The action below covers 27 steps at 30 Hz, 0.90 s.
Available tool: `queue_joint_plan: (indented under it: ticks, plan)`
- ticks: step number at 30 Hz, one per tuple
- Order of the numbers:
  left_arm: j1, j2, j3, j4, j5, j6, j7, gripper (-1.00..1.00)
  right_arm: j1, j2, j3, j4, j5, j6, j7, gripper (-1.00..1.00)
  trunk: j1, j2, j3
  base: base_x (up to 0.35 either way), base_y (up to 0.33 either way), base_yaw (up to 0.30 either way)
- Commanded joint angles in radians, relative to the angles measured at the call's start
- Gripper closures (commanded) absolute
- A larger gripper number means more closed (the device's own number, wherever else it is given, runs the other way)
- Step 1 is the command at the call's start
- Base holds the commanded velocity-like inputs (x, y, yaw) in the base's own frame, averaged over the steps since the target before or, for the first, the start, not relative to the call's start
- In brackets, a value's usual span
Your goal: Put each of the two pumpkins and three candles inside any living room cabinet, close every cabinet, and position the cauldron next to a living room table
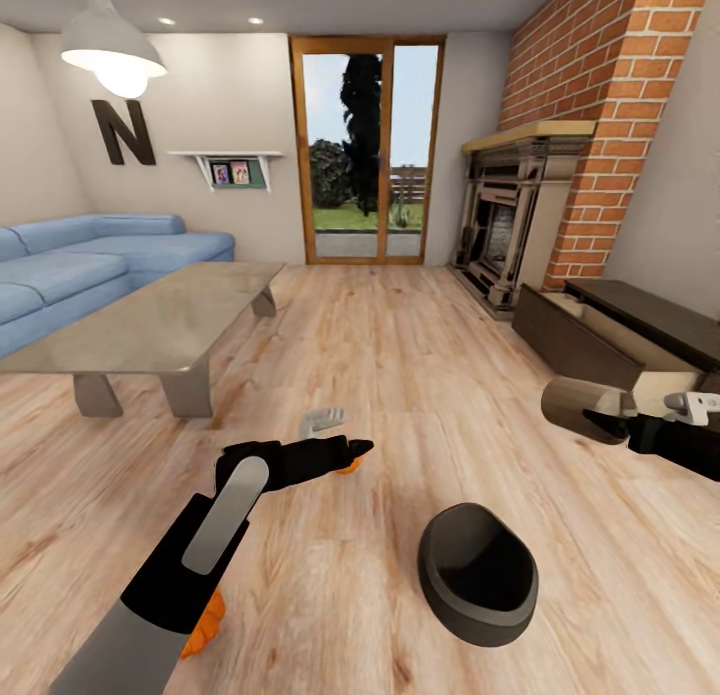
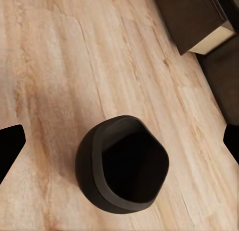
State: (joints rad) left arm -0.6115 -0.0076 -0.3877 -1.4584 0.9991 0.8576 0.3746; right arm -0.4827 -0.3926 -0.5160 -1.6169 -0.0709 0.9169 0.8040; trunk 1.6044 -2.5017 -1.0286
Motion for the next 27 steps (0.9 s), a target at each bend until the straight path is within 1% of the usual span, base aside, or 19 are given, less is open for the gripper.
queue_joint_plan:
  ticks: [1, 18, 27]
  plan:
    - [-0.001, 0.0, 0.0, -0.001, 0.01, 0.002, 0.01, -1.0, -0.001, 0.0, -0.001, 0.0, -0.014, 0.01, -0.002, 1.0, 0.0, 0.0, -0.001, 0.002, -0.35, -0.001]
    - [0.001, 0.0, 0.0, 0.0, 0.01, 0.001, 0.015, -1.0, 0.0, 0.0, 0.001, 0.0, -0.014, 0.013, -0.001, 1.0, 0.0, 0.0, -0.001, 0.0, -0.35, -0.008]
    - [0.001, 0.0, 0.0, 0.0, 0.01, 0.001, 0.014, -1.0, -0.002, 0.001, 0.008, 0.0, -0.014, 0.015, -0.002, 1.0, 0.0, 0.0, -0.001, 0.0, -0.35, -0.22]
